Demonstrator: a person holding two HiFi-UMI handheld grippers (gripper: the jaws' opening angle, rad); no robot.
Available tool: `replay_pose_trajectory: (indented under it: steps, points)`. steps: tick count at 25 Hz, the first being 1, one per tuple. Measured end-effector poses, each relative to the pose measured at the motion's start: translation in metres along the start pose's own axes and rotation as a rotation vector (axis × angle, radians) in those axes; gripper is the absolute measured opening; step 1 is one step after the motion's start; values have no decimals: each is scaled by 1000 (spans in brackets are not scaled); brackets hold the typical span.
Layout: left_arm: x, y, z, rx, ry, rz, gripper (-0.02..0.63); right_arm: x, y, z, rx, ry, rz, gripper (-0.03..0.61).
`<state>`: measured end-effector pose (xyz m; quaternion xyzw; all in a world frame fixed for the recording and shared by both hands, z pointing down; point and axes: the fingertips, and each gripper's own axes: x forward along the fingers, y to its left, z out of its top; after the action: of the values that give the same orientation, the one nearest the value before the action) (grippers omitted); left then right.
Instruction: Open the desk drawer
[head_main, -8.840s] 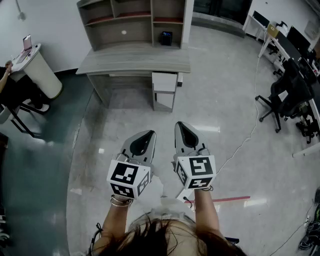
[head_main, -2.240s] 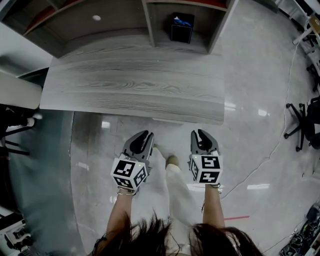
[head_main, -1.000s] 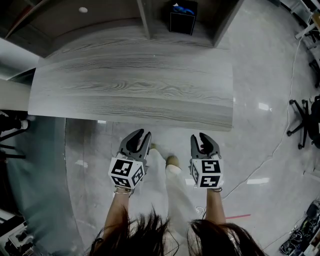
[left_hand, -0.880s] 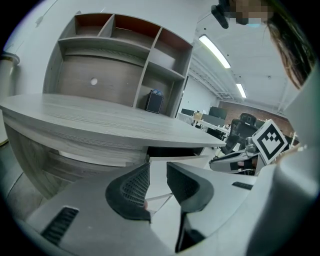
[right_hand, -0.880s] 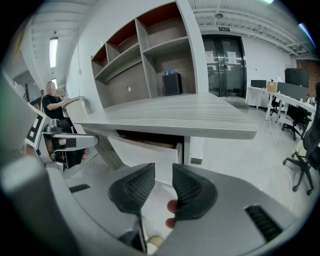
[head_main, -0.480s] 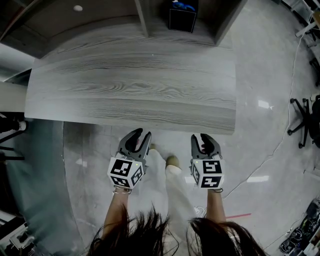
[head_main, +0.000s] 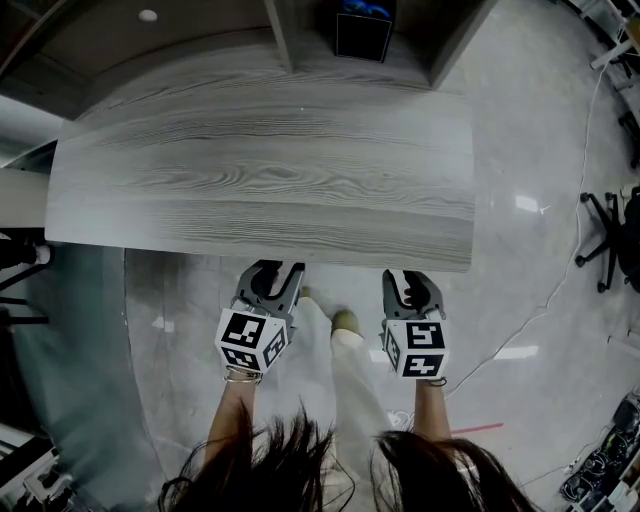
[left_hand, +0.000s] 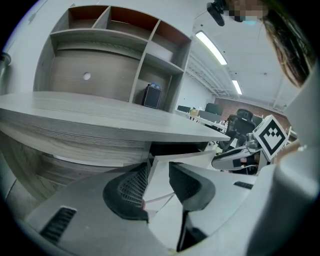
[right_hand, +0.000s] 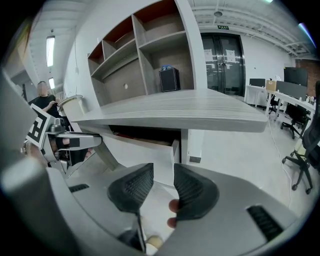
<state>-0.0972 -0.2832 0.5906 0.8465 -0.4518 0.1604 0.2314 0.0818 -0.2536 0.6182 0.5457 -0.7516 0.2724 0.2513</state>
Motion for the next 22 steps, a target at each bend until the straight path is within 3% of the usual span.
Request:
replay_pose_trajectory:
  steps: [15, 22]
  points:
    - [10, -3, -4, 32, 23, -56, 124, 7, 1, 7, -50, -7, 44, 118]
    - [11, -5, -4, 48, 29, -58, 123, 6, 0, 8, -61, -16, 20, 117]
